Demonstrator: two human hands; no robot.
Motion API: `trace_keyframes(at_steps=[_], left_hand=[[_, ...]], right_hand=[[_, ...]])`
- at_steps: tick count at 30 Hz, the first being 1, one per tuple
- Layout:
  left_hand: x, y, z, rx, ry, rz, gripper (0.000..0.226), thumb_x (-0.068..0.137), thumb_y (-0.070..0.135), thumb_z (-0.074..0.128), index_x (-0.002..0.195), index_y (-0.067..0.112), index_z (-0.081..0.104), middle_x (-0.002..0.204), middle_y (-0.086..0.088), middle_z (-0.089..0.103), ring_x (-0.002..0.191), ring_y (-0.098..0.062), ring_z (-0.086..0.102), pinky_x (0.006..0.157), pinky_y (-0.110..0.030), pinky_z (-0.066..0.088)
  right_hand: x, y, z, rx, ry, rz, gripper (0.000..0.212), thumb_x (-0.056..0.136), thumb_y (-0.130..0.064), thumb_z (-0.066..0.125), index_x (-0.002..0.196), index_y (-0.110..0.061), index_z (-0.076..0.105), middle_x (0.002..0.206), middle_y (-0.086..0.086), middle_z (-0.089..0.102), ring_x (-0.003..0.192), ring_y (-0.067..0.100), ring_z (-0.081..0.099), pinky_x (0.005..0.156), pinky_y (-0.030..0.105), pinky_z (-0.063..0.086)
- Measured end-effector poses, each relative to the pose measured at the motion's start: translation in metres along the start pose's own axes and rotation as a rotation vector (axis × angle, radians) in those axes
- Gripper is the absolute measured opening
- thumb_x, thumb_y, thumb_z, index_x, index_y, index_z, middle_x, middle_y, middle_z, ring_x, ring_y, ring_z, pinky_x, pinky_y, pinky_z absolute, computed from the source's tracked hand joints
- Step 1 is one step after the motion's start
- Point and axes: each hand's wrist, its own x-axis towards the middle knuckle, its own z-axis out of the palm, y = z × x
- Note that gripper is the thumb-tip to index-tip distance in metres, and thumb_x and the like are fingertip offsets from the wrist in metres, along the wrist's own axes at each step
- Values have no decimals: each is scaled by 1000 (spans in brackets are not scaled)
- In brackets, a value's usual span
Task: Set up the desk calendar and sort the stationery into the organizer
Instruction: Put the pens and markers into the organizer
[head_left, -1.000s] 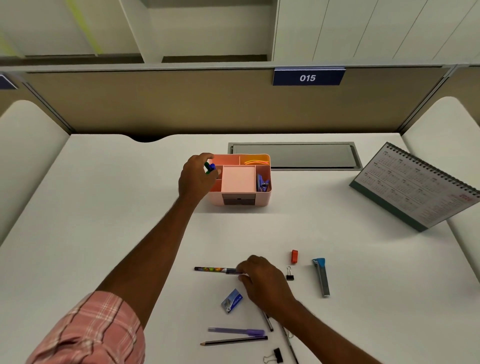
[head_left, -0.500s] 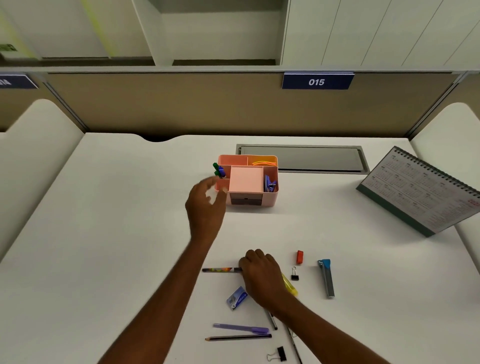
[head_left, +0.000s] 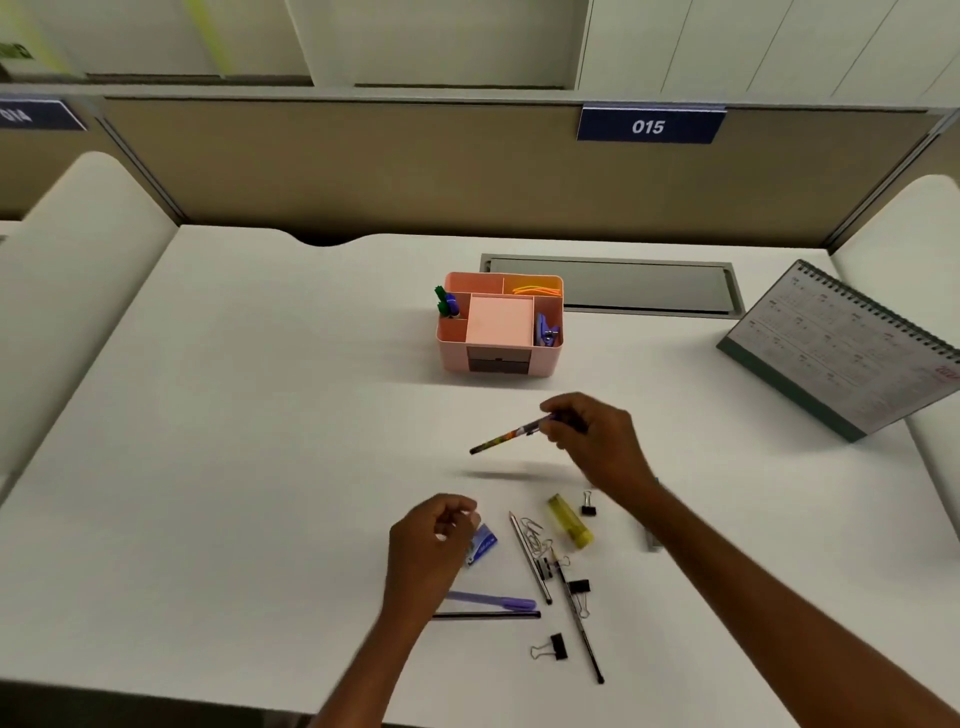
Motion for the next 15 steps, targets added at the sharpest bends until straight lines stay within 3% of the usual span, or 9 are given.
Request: trace_keyframes(at_steps=[5, 10, 15], left_hand=[[-26, -32, -1, 158, -126, 89, 22, 83, 16, 82, 90, 36, 76, 85, 16, 71, 79, -10, 68, 70, -23, 55], [-41, -52, -4, 426, -188, 115, 17, 88, 34, 78, 99, 45, 73, 89, 20, 61, 87, -2, 62, 74, -14, 50], [-38, -80, 0, 566, -272, 188, 23, 87, 44, 73, 110, 51, 70, 98, 25, 52, 98, 3, 51, 81, -13, 46]], right_hand=[[23, -18, -34, -13, 122, -37, 17, 94, -15, 73, 110, -14, 73, 86, -4, 77, 77, 12, 74, 75, 25, 63], [52, -34, -62, -52, 255, -143, 23, 92, -16, 76, 115, -11, 75, 93, -2, 78, 80, 6, 74, 77, 19, 61], [84, -47, -79, -20, 343, -202, 24, 91, -14, 77, 113, -8, 77, 90, 2, 78, 75, 11, 75, 75, 25, 62]])
